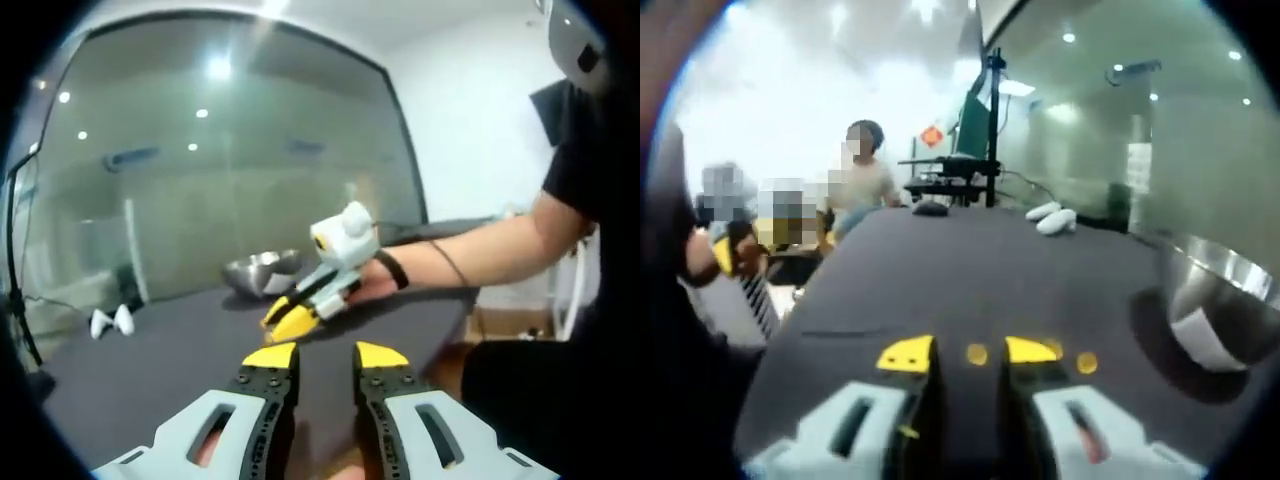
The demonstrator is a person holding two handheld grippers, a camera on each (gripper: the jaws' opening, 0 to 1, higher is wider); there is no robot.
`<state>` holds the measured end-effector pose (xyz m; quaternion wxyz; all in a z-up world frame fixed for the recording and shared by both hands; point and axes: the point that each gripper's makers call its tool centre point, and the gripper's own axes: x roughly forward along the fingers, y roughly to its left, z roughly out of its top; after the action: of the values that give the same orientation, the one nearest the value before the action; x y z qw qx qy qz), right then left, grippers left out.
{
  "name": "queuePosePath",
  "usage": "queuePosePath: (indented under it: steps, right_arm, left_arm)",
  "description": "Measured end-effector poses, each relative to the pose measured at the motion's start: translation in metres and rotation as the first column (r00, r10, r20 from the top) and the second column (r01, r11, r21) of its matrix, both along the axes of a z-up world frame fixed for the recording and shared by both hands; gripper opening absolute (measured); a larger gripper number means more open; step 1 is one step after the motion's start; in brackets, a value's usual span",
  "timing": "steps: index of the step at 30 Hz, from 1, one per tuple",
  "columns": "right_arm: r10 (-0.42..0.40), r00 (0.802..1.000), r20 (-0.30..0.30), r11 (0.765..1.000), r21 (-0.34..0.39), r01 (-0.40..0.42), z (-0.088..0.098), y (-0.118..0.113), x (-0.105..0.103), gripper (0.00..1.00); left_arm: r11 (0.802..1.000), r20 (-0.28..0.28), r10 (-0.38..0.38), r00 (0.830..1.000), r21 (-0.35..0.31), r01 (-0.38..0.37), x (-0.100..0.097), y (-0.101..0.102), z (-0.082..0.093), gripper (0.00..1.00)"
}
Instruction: Pick up the QQ candy scattered on the table and place it into the stainless steel bowl on the table
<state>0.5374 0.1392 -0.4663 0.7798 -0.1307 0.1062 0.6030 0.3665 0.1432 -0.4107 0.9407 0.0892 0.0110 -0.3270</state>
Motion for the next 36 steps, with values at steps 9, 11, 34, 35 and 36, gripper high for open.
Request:
queuePosePath:
  steps: [9, 11, 34, 35, 36]
  right_arm:
    - [-0.006, 1.000, -0.019, 1.000, -0.022, 0.006, -0.015, 0.011, 0.002, 0.13]
    - [0.003, 1.000, -0.012, 1.000, -0.023, -0.003, -0.017, 0.009, 0.003, 0.10]
    - [-0.102, 0.995, -0.001, 0.994, 0.051, 0.101, 0.007, -0.005, 0.003, 0.09]
    - [-0.115, 0.993, 0.005, 0.992, 0.062, 0.114, 0.010, -0.011, 0.007, 0.09]
    - [-0.133, 0.991, 0.008, 0.989, 0.074, 0.132, 0.015, -0.015, 0.008, 0.09]
  left_arm:
    - [1.000, 0.000, 0.014, 1.000, -0.003, -0.014, 0.001, 0.007, 0.001, 0.23]
    - [1.000, -0.004, 0.017, 1.000, -0.002, -0.017, 0.001, 0.008, 0.000, 0.23]
    - [1.000, 0.004, 0.005, 1.000, -0.005, -0.005, 0.002, 0.005, 0.002, 0.23]
    - [1.000, 0.005, 0.004, 1.000, -0.007, -0.004, 0.001, 0.005, 0.002, 0.23]
    - [1.000, 0.006, 0.003, 1.000, -0.009, -0.002, 0.001, 0.004, 0.002, 0.23]
